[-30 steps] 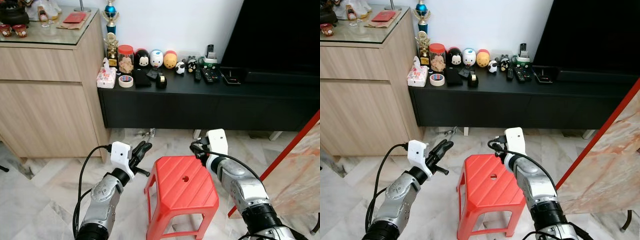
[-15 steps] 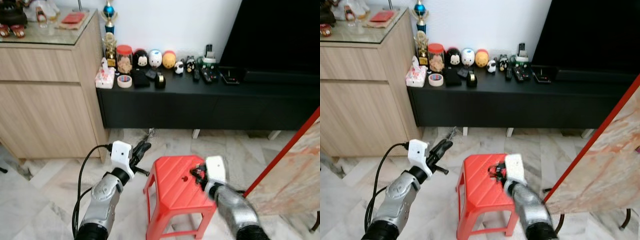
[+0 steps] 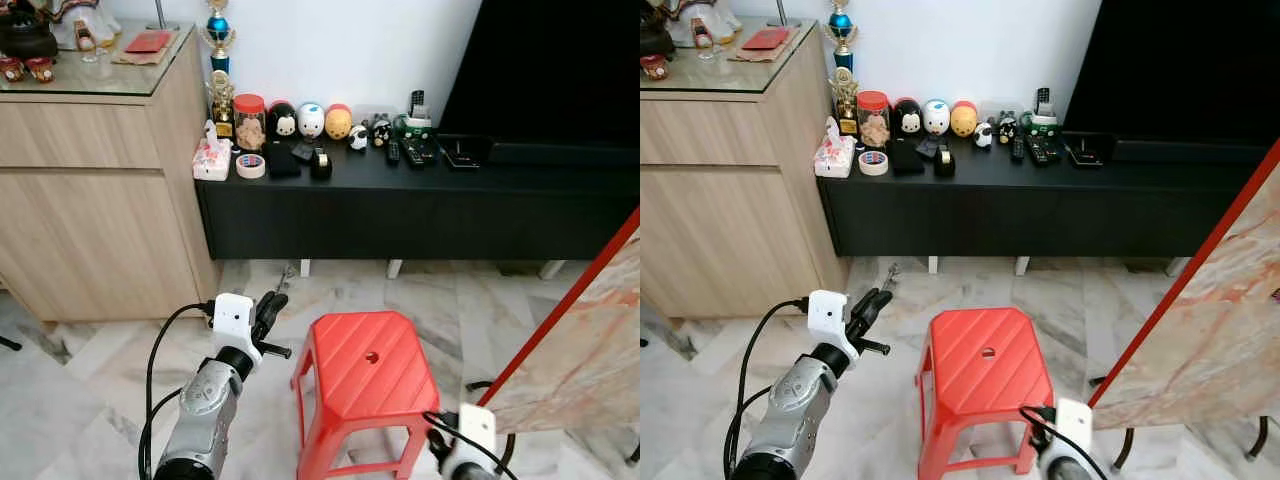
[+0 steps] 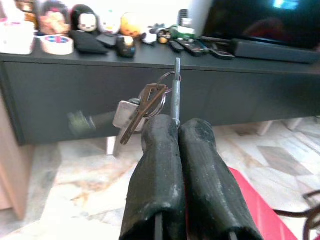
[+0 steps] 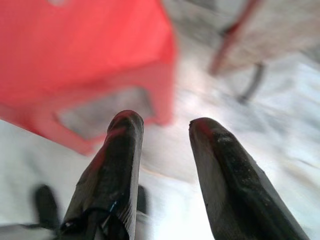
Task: Hang keys on a hook
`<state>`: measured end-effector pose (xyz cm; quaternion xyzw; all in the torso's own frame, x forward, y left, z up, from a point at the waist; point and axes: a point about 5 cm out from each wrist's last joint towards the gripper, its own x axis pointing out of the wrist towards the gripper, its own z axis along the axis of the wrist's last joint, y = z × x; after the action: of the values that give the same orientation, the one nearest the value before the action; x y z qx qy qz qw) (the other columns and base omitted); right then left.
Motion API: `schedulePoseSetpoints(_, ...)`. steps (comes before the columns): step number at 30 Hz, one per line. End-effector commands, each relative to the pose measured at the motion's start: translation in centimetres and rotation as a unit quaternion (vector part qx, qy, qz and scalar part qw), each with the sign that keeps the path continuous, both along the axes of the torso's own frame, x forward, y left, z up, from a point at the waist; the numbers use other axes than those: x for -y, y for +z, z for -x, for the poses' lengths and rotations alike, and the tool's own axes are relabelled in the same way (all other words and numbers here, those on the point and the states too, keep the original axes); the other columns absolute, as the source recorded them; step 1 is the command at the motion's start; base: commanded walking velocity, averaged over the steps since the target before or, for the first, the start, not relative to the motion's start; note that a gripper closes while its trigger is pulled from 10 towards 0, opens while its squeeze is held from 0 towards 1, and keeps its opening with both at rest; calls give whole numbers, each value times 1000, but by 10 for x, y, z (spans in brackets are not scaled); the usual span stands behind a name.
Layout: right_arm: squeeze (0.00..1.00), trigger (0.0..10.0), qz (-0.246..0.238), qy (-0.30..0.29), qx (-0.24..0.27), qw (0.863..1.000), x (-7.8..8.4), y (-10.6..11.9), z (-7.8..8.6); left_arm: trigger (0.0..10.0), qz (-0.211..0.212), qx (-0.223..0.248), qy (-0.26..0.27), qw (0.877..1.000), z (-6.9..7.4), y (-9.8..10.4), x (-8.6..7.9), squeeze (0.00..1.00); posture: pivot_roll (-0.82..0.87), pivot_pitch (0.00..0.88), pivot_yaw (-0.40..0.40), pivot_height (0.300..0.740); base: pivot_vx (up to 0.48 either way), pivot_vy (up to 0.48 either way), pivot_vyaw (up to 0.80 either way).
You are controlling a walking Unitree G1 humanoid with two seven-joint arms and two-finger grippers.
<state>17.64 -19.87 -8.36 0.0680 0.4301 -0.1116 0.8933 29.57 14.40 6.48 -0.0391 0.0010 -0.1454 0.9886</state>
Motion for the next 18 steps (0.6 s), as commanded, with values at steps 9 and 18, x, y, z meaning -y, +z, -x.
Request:
schedulePoseSetpoints(9,0,10000,-2,-42,-35,998,1,-11,24,10000,-13,-9,3,1000,3,-6,3,0,1,0,-68,740,0,0,0)
schedulePoseSetpoints(18,0,10000,-1,-39,-42,998,4,-12,28,10000,1,-16,3,1000,6,-8,4,0,4,0,-69,740,0,0,0)
